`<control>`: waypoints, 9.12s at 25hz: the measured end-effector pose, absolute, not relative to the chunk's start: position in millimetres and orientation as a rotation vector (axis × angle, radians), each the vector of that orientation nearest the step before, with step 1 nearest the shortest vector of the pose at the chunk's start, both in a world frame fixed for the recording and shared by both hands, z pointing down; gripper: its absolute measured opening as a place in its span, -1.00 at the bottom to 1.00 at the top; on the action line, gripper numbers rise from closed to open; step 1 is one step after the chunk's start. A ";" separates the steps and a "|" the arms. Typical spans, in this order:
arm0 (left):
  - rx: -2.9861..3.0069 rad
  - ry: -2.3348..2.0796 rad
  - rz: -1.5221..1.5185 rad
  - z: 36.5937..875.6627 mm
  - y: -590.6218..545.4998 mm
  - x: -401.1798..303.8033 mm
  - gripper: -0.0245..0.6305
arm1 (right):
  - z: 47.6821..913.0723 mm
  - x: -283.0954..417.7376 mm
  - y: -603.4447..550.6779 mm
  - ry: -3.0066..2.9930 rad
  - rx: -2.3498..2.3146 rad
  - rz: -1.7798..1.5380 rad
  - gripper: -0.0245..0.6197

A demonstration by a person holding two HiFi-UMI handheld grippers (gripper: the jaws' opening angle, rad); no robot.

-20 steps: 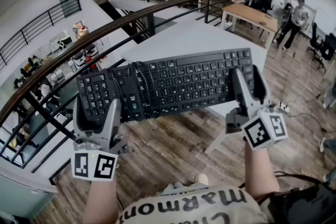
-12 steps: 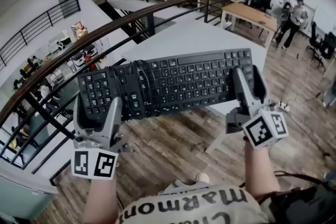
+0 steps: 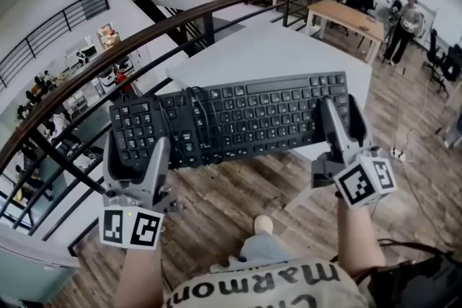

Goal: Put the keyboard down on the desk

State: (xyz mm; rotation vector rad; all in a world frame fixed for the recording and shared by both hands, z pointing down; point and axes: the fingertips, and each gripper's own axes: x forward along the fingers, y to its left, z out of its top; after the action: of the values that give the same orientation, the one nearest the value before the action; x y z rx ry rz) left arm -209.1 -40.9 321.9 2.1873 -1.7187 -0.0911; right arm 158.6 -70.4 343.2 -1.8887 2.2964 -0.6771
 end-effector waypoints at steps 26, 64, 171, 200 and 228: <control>2.184 -1.738 -0.127 312.7 -41.6 -209.2 0.55 | 341.9 160.4 -75.6 2.287 -1.862 -0.692 0.05; 2.061 -2.131 -0.049 257.5 -15.2 -200.0 0.55 | 350.5 139.4 -141.9 2.406 -1.450 -0.817 0.05; 2.074 -1.719 -0.283 273.2 -43.4 -212.3 0.54 | 376.0 155.5 -79.5 2.323 -1.957 -1.309 0.05; 1.988 -1.664 -0.403 263.1 -36.8 -214.5 0.48 | 357.3 150.0 -85.4 2.751 -2.079 -1.012 -0.06; 1.934 -1.675 -0.267 297.6 -39.1 -220.0 0.44 | 363.1 144.9 -93.6 2.814 -2.076 -1.065 -0.06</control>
State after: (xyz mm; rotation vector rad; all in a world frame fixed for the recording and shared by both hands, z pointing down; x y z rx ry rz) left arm -220.0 -39.1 297.6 1.9341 -1.6747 -0.2666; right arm 144.9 -93.6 363.1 -2.0761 2.8144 -1.0648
